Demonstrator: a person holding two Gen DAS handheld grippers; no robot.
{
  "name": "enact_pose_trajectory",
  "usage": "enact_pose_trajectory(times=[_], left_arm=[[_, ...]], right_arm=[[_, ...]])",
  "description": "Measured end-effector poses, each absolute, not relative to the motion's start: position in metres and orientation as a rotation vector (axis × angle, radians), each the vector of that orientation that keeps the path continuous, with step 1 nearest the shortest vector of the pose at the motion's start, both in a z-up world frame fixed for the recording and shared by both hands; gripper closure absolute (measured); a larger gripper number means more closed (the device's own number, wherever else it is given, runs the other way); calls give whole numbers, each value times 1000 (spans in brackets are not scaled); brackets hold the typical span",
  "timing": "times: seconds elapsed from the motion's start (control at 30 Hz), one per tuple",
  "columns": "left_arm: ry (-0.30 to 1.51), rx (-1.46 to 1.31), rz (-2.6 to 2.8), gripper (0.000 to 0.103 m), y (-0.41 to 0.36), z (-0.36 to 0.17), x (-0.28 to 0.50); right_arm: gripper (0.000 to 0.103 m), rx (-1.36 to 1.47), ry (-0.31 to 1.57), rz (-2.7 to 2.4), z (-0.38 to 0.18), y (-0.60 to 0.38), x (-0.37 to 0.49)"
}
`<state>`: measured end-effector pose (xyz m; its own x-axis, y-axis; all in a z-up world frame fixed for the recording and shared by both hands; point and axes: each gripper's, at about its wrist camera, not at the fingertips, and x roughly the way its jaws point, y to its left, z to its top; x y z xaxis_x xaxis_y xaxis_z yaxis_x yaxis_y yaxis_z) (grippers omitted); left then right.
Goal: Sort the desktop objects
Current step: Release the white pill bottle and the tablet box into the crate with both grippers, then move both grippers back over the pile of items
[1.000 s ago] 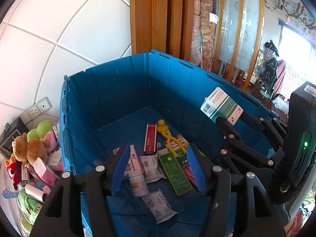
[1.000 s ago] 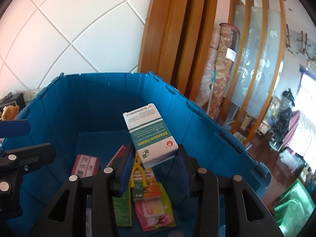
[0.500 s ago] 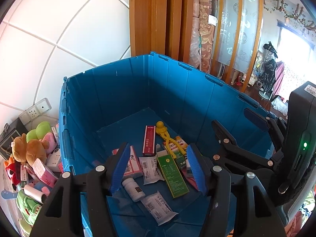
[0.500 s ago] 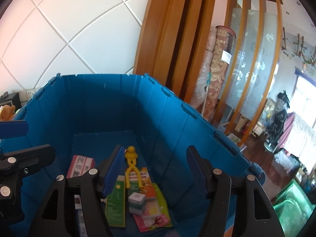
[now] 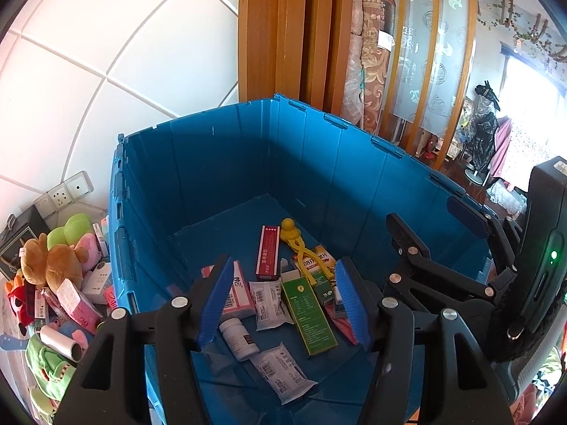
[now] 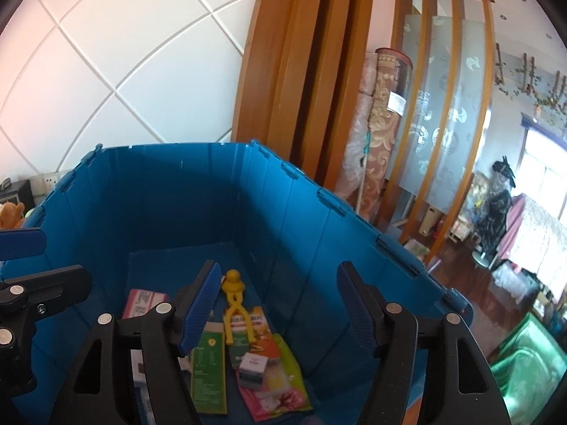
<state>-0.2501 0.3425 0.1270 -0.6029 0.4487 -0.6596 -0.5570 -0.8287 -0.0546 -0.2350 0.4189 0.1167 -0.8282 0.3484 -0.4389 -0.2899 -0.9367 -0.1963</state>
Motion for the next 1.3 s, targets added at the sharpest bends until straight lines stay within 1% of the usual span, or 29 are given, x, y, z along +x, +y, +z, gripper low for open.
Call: enact_pose_trajectory(times=[0.07,0.1,0.13,0.17,0.2,0.27,0.33,0.37,0.4,0.47,0.57,0.7,0.83,1.0,1.13,1.3], left_arm=[[179,-898,2389,44,337,130,-248],[160,-884,2399,44,334,131,-247],[145,-865,2409,44,329,132,-245],[130,-853,2414,44,325,134,-243],[119,-846,2418,44,321,135,-241],[104,-818,2432,44,311,139,-236],[87,-760,2467,44,299,146,-228],[80,-736,2483,38,293,149,-225],[72,-711,2502,29,287,152,-221],[63,-663,2536,25,274,155,-214],[44,-621,2565,25,257,158,-208],[-20,-578,2610,25,228,160,-206],[-39,-563,2669,25,200,154,-202],[-16,-603,2721,25,170,137,-198],[-18,-643,2780,25,139,123,-193],[-89,-694,2856,25,97,107,-187]], right_arm=[[27,-685,-169,2713,117,420,-234],[21,-682,-170,2711,118,420,-233],[5,-676,-175,2703,117,419,-232],[2,-698,-185,2692,114,419,-234],[0,-732,-203,2695,108,418,-236],[0,-742,-219,2693,106,417,-236],[0,-722,-178,2727,109,416,-232],[0,-722,-171,2736,110,414,-231],[0,-727,-180,2733,110,412,-233],[0,-750,-197,2725,108,408,-235],[0,-742,-188,2734,110,402,-234],[0,-716,-226,2721,116,393,-228],[0,-592,-191,2807,134,375,-207],[0,-434,-200,2965,151,333,-184],[0,-380,-254,3094,155,289,-176],[0,-387,-354,3191,150,232,-172]])
